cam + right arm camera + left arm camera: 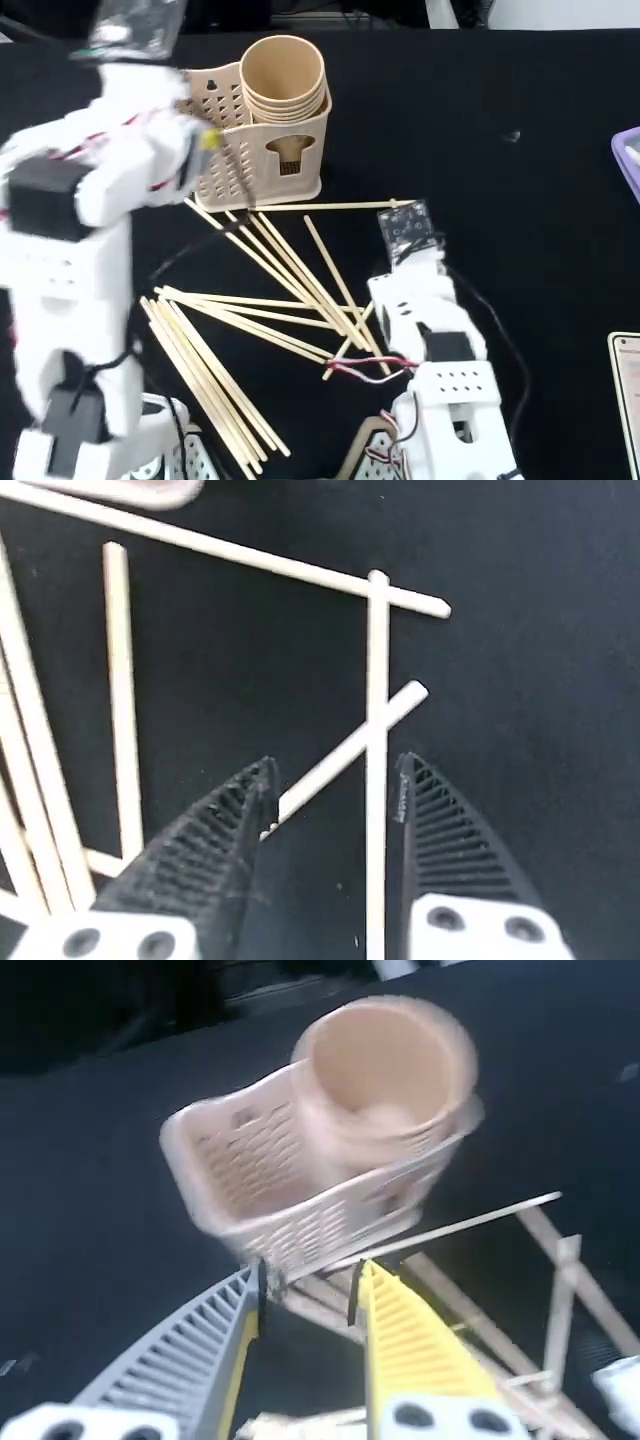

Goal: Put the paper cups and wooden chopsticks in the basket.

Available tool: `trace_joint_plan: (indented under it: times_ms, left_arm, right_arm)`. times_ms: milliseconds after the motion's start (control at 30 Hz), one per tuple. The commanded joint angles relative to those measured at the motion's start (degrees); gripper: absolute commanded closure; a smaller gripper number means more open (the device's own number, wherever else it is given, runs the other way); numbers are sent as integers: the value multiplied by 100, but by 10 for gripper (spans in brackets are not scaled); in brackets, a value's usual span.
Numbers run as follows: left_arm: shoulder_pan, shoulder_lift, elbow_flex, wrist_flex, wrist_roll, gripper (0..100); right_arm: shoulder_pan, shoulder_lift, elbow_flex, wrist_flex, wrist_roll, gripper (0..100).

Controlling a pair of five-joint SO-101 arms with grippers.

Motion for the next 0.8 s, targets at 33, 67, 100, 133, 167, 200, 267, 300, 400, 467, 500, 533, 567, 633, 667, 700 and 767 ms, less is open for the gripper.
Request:
trace_joint_plan:
  times_ms: [33, 67, 100, 133, 167, 200, 267, 300, 400, 467, 500, 533, 567, 633, 667, 700, 767]
  left_arm:
    - [-1033, -527, 1402, 44, -132, 834]
    - [-1200, -607, 1807, 35, -141, 834]
    - [-1358, -686, 2220, 26, -176, 834]
    - [-1499, -747, 2651, -88, -176, 834]
    - [-1622, -835, 3073, -273, -185, 834]
    - [-1745, -993, 3468, -492, -185, 834]
    - [-1938, -1468, 4330, -1020, -185, 834]
    - [-1991, -1741, 4840, -1345, -167, 834]
    - [-2079, -2681, 6492, -2391, -132, 834]
    - [-2193, -3332, 7644, -3147, -105, 834]
    - [-2237, -3640, 8189, -3516, -26, 834]
    - [-2281, -3895, 8699, -3912, 70, 834]
    - [-2343, -4158, 9209, -4299, 176, 834]
    - [-2369, -4589, 10070, -4941, 369, 834]
    - [-2378, -4774, 10431, -5204, 484, 834]
    - [-2378, -4932, 10712, -5398, 615, 834]
    - [-2378, -5257, 11169, -5741, 791, 834]
  right_arm:
    - [220, -101, -523, 360, -229, 803]
    - [220, -101, -523, 369, -246, 803]
    - [229, -101, -523, 378, -255, 803]
    - [246, -101, -523, 369, -264, 803]
    - [255, -101, -541, 369, -334, 803]
    - [255, -101, -558, 369, -422, 802]
    - [237, -101, -558, 369, -484, 790]
    - [237, -101, -567, 369, -519, 767]
    - [237, -101, -629, 369, -536, 704]
    - [211, -101, -646, 360, -519, 702]
    - [167, -101, -655, 360, -527, 702]
    - [114, -101, -664, 352, -527, 702]
    - [88, -101, -673, 352, -527, 702]
    - [79, -66, -796, 387, -536, 702]
    - [79, 31, -884, 404, -536, 702]
    - [79, 180, -971, 404, -563, 702]
    - [79, 629, -1262, 396, -721, 702]
